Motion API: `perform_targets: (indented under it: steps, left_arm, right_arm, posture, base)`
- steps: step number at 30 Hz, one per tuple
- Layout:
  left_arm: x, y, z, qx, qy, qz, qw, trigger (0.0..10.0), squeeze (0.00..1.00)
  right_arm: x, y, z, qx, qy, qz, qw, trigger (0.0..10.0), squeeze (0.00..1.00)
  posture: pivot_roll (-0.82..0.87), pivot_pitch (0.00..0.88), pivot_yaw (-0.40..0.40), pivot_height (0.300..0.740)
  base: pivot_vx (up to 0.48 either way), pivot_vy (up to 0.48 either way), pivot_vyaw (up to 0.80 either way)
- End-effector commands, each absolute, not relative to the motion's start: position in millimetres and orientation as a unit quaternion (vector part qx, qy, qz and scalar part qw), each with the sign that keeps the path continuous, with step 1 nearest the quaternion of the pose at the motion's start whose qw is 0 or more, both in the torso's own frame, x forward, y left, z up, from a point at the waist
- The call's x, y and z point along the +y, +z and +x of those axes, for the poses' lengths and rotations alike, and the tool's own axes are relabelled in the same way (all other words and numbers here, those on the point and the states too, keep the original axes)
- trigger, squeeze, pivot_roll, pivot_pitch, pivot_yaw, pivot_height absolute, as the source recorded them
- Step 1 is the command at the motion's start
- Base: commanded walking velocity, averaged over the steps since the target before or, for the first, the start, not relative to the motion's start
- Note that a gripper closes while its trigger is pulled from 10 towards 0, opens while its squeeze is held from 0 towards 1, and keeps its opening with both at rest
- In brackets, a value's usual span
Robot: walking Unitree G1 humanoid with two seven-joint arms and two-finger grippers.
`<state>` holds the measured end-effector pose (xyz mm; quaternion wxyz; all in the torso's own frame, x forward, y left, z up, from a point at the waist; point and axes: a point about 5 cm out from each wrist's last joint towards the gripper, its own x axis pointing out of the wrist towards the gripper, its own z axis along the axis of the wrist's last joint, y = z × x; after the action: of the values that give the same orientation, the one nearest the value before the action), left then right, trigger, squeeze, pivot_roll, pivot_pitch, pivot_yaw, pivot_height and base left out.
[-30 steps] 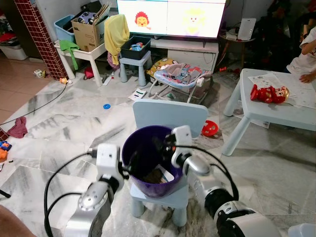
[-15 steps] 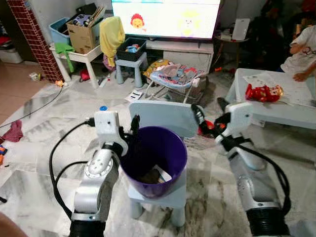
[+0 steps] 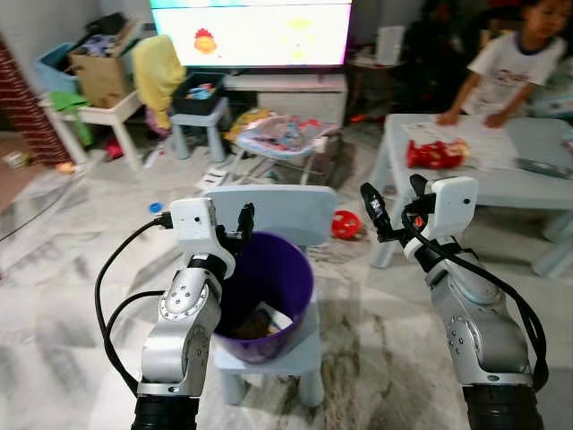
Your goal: Picking trash to rubbish bin
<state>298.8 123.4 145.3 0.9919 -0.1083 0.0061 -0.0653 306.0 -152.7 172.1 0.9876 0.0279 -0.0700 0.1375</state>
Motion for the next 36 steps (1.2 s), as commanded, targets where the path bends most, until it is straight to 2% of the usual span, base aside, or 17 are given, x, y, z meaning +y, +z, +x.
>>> perform_targets:
  steps: [1, 25, 36]
  left_arm:
    - [128.1, 147.4, 300.2, 0.000, -0.051, -0.106, 0.993, 10.0, 0.00]
    - [124.2, 148.8, 299.6, 0.001, -0.059, -0.110, 0.992, 10.0, 0.00]
    - [123.4, 147.6, 299.5, 0.004, -0.062, -0.112, 0.992, 10.0, 0.00]
  right_arm:
    - [-148.4, 182.2, 306.7, -0.084, 0.146, 0.027, 0.985, 10.0, 1.00]
    - [-142.0, 185.5, 303.5, -0.083, 0.150, 0.029, 0.985, 10.0, 1.00]
    - [-143.5, 184.2, 303.3, -0.077, 0.148, 0.028, 0.986, 10.0, 1.00]
  posture:
    - [-0.02, 0.000, -0.005, 0.740]
    - [-0.03, 0.000, -0.003, 0.740]
    - [-0.03, 0.000, -0.001, 0.740]
  base:
    - [0.000, 0.000, -0.80]
    - [0.000, 0.000, 0.00]
    - [-0.305, 0.000, 0.00]
